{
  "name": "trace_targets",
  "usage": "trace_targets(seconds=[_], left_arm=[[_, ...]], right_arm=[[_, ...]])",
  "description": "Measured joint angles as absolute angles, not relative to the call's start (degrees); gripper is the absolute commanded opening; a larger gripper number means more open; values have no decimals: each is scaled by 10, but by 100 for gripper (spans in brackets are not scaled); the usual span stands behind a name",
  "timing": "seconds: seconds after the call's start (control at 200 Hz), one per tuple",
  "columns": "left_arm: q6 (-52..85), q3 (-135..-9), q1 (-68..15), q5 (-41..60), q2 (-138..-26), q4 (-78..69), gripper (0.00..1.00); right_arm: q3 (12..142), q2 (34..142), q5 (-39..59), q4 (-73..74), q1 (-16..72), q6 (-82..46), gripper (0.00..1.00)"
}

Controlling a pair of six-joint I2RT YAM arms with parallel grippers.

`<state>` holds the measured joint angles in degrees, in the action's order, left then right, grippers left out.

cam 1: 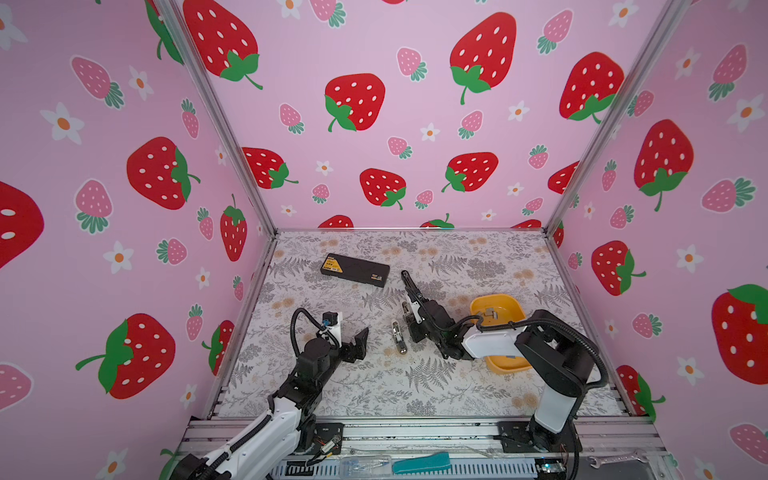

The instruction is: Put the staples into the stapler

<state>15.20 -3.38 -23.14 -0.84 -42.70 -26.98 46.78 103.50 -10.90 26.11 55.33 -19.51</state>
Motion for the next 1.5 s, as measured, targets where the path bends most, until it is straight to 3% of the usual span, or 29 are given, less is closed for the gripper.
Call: trace_targets(seconds=[1.496], left_arm=[[152,-34,-232,-9,-427,-270,96]], right_arm=[[454,1030,-105,245,557,-199,2]])
